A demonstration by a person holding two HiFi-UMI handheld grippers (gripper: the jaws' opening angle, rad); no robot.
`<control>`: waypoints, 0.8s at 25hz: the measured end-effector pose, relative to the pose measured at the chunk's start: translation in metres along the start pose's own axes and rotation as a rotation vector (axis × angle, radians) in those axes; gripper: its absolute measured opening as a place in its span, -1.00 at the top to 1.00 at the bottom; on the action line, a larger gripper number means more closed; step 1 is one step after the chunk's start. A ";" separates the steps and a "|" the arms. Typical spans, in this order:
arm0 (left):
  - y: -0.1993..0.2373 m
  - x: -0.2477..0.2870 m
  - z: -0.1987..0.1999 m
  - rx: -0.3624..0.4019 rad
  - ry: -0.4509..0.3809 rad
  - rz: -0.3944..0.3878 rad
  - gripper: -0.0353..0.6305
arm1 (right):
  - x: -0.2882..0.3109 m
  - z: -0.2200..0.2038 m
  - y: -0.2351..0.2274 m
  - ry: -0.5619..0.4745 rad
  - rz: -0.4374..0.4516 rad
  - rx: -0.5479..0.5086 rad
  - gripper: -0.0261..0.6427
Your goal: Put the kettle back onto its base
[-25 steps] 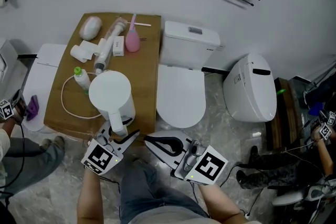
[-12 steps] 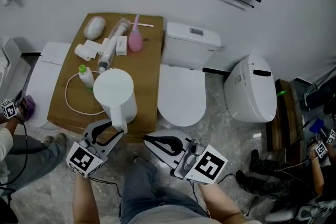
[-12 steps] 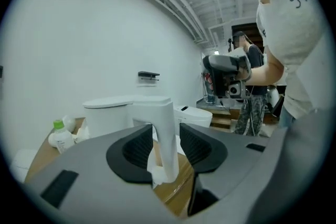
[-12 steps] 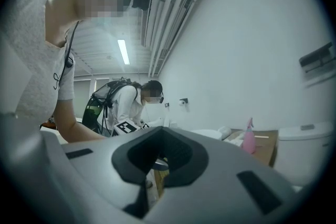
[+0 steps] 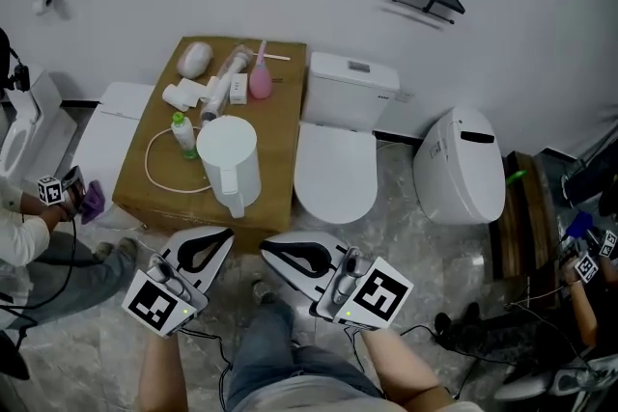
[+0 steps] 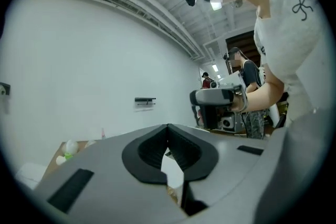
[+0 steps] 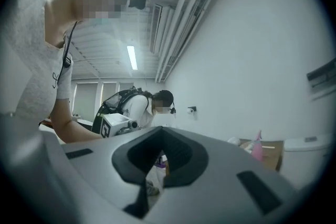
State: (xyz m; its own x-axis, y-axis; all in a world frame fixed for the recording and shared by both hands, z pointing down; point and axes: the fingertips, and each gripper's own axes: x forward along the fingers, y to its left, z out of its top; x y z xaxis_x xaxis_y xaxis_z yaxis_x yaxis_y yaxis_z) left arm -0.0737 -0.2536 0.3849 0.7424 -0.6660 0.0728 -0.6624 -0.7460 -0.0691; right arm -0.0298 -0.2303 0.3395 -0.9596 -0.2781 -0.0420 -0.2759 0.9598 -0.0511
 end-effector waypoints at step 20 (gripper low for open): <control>-0.146 -0.071 0.090 0.008 -0.062 0.068 0.87 | -0.060 0.038 0.129 -0.005 -0.013 -0.110 0.90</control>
State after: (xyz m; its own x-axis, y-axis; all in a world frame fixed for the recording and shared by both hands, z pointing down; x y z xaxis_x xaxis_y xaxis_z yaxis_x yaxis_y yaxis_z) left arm -0.0210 -0.0970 0.3001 0.7009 -0.7132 0.0058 -0.7106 -0.6990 -0.0801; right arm -0.0053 -0.0914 0.2977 -0.9556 -0.2908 -0.0474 -0.2933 0.9542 0.0582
